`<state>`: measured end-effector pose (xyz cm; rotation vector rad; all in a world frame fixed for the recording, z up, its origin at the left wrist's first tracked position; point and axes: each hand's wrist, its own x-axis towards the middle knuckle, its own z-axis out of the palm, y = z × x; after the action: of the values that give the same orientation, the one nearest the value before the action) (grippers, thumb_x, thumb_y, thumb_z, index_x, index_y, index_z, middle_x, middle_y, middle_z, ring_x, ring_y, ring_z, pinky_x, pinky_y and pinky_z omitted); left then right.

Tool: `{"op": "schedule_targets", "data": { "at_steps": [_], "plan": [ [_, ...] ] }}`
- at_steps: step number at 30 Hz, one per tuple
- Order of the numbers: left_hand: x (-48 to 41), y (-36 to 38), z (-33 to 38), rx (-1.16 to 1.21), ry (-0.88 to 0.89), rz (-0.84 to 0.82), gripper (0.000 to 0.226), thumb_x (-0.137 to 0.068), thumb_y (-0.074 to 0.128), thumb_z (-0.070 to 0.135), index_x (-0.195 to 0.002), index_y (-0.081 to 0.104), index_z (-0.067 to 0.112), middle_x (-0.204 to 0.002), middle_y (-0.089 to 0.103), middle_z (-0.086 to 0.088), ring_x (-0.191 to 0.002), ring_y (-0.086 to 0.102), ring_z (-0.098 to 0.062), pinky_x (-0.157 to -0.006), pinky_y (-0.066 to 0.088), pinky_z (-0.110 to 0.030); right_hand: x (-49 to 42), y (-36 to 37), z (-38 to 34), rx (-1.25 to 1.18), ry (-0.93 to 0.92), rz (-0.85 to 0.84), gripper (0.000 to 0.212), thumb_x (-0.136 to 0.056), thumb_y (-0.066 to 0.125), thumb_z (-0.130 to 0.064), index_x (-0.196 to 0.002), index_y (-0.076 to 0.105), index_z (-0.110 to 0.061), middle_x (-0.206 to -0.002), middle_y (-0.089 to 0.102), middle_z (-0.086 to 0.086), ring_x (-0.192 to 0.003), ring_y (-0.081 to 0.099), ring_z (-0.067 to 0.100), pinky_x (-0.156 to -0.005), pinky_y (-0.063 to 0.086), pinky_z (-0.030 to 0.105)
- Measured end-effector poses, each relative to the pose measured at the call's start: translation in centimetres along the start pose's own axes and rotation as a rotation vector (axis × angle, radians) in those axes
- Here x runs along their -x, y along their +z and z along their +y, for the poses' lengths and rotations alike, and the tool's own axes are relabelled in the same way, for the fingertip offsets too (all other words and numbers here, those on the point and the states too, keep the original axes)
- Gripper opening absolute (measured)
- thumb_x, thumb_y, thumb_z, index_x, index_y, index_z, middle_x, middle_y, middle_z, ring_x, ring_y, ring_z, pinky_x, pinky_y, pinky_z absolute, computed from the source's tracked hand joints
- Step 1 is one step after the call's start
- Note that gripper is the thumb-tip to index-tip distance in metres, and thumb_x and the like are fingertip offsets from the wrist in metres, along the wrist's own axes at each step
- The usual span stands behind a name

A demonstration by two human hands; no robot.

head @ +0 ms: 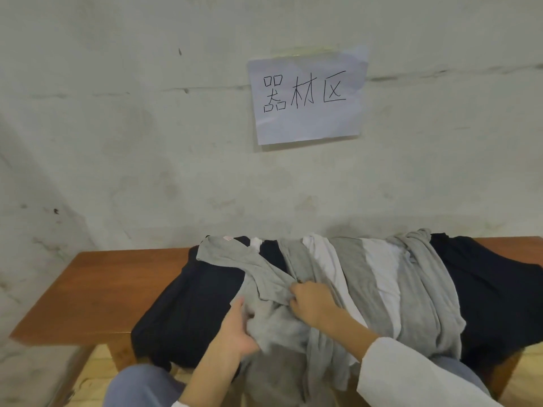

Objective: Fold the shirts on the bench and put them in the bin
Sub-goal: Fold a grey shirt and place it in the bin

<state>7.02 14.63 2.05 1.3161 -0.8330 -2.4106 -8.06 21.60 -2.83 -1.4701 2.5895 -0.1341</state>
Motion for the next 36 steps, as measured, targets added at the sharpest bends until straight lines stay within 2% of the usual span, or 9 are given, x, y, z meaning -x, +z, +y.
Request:
{"op": "schedule_targets", "data": {
  "at_steps": [2,5,11,15,19,26,28,32,36],
  "plan": [
    [-0.1,-0.2,0.2,-0.017,-0.05,-0.079,0.031,-0.1,0.034,-0.004,-0.104,0.063,0.009,-0.067,0.072,-0.003,-0.062,0.068,-0.006,-0.054,0.049,-0.017,0.4,-0.4,0.3,-0.22,0.062,0.081,0.024,-0.097,0.04,-0.025,-0.083,0.057,-0.016,-0.084,0.06,0.006,-0.072,0.052,0.019,-0.065,0.04,0.028],
    [-0.1,-0.4,1.5,-0.092,-0.038,-0.094,0.034,-0.086,0.059,0.009,-0.117,0.064,-0.002,-0.097,0.07,-0.02,-0.092,0.067,-0.032,-0.08,0.052,-0.039,0.6,-2.1,2.6,-0.694,0.308,0.182,0.033,-0.094,0.044,-0.012,-0.061,0.047,-0.015,-0.065,0.05,0.003,-0.058,0.043,0.014,-0.052,0.035,0.019],
    [0.4,-1.2,6.5,-0.027,0.116,-0.109,0.038,-0.087,0.057,0.016,-0.121,0.061,0.0,-0.11,0.068,-0.019,-0.096,0.068,-0.027,-0.08,0.057,-0.037,2.2,-6.9,9.3,-1.976,0.984,0.27,0.03,-0.099,0.03,-0.007,-0.1,0.06,-0.003,-0.077,0.054,0.013,-0.067,0.049,0.024,-0.061,0.049,0.034],
    [1.0,-1.0,10.9,-0.152,0.198,-0.084,0.033,-0.092,0.052,0.014,-0.121,0.059,-0.001,-0.106,0.068,-0.017,-0.082,0.07,-0.025,-0.073,0.059,-0.036,4.2,-8.4,13.4,-1.936,0.901,-0.092,0.056,-0.095,0.042,-0.052,-0.101,0.065,-0.001,-0.099,0.066,0.019,-0.095,0.058,0.034,-0.065,0.055,0.04],
    [2.2,1.6,13.2,-0.325,0.371,-0.129,0.016,-0.095,0.049,0.004,-0.1,0.062,0.01,-0.08,0.073,-0.007,-0.067,0.071,-0.018,-0.056,0.059,-0.03,3.7,-11.5,13.4,-1.538,0.582,-0.326,0.022,-0.092,0.056,-0.022,-0.104,0.063,-0.006,-0.094,0.07,0.01,-0.085,0.065,0.022,-0.071,0.056,0.032],
    [2.4,3.0,15.4,-0.467,0.854,-0.121,0.02,-0.098,0.045,0.01,-0.106,0.06,0.02,-0.099,0.069,0.001,-0.086,0.068,-0.013,-0.071,0.058,-0.026,2.6,-14.8,13.5,-2.059,0.334,0.278,0.04,-0.093,0.051,-0.041,-0.12,0.059,-0.013,-0.116,0.067,0.007,-0.106,0.064,0.02,-0.094,0.05,0.033],
    [0.0,2.1,13.7,-0.589,0.77,-0.084,0.021,-0.098,0.046,0.006,-0.111,0.059,0.016,-0.103,0.067,-0.004,-0.088,0.065,-0.018,-0.07,0.055,-0.028,2.4,-12.8,13.8,-1.886,0.523,0.239,0.033,-0.096,0.047,-0.042,-0.115,0.057,-0.016,-0.115,0.065,0.007,-0.098,0.062,0.017,-0.093,0.047,0.035],
    [-4.6,-0.9,8.5,-0.736,0.255,-0.088,0.031,-0.092,0.045,-0.005,-0.118,0.061,0.004,-0.098,0.07,-0.013,-0.08,0.065,-0.021,-0.064,0.054,-0.027,3.7,-7.5,13.9,-1.58,0.705,-0.369,0.061,-0.085,0.05,-0.063,-0.116,0.065,-0.012,-0.114,0.068,0.012,-0.106,0.063,0.027,-0.086,0.052,0.041],
    [-5.6,-1.9,6.5,-0.568,-0.158,-0.156,0.035,-0.084,0.059,0.001,-0.118,0.059,0.005,-0.109,0.066,-0.021,-0.092,0.065,-0.033,-0.082,0.053,-0.044,3.8,-6.0,13.2,-1.588,0.67,-0.483,0.039,-0.088,0.062,-0.019,-0.122,0.057,0.001,-0.115,0.066,0.018,-0.106,0.061,0.03,-0.098,0.046,0.044]
  ]
}}
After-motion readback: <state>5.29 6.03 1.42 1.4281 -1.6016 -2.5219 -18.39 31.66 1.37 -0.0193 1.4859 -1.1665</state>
